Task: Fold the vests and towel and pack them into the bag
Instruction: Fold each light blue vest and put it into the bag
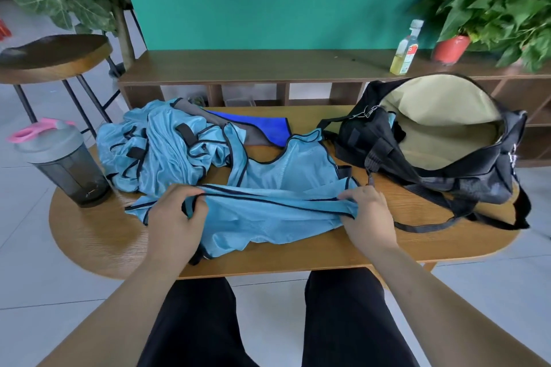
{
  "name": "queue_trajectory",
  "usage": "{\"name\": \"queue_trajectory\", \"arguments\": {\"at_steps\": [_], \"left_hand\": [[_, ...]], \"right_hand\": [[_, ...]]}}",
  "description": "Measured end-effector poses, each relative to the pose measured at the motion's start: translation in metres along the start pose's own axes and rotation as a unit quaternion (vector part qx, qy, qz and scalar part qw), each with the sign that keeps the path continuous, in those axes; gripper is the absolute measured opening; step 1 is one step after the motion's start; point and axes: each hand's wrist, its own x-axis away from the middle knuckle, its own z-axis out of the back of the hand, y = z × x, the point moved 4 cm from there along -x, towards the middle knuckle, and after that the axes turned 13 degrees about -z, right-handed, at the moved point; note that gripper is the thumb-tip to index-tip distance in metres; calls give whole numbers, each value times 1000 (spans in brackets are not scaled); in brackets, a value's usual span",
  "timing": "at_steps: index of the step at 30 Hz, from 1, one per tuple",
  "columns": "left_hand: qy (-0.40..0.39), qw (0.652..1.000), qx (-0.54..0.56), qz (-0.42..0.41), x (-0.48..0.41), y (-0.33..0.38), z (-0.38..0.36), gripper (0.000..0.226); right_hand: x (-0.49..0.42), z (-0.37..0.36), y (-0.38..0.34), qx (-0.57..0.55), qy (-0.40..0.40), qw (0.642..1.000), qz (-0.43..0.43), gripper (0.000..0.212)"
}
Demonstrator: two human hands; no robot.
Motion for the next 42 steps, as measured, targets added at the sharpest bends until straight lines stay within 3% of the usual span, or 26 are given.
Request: {"name": "queue_trajectory", "arguments": {"at_steps": [3,7,12,17,22,26,30,42], "left_hand": [[-26,998,0,52,14,-10,-12,14],[-30,994,12,108,22,-27,-17,14],[-42,988,35,142,21,-34,-20,16],[-40,989,50,137,23,-35,-19,18],[-39,986,63,146,24,-36,-18,19],[-20,980,97,172,25,-36,-18,19],[-6,976,121,180,26,-40,-18,18],[16,977,126,170,24,-32,-11,20]], "right_hand": [[0,5,1,12,-23,998,63,41],[3,12,9,-54,-58,990,113,31],[-13,11,20,-49,-23,997,51,28],[-13,-13,7,-41,-57,997,-21,52],[-7,-16,5,-105,-19,994,-27,68],[1,-1,9,-186,39,980,-63,53],[4,2,8,-179,89,978,-62,36],[1,4,15,-164,179,969,-55,29]]}}
